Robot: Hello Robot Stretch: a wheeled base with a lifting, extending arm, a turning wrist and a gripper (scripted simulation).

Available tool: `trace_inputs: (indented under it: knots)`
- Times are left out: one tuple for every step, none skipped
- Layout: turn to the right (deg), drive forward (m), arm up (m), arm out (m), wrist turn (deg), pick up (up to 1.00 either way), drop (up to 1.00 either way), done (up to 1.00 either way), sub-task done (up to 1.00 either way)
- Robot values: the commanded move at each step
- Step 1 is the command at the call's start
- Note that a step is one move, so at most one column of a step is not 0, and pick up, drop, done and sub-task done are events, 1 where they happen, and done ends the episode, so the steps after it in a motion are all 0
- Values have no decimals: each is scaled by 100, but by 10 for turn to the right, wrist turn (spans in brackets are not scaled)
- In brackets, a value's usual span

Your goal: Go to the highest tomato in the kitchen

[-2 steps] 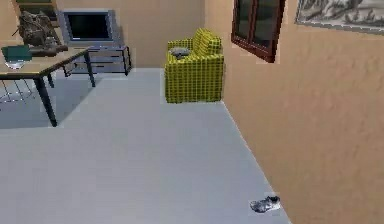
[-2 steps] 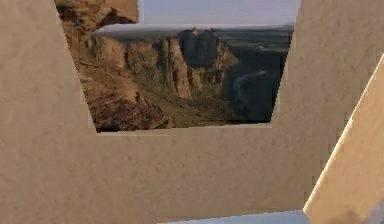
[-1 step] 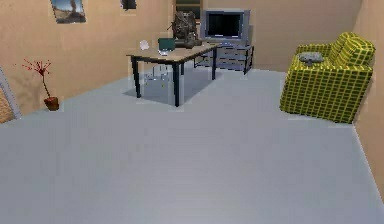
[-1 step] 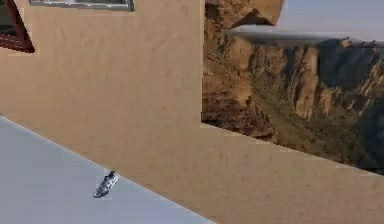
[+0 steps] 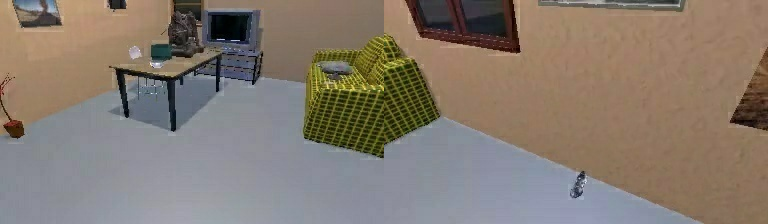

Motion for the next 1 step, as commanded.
trace_inputs:
  knots:
    - [-450,0,0,0,0,0,0,0,0]
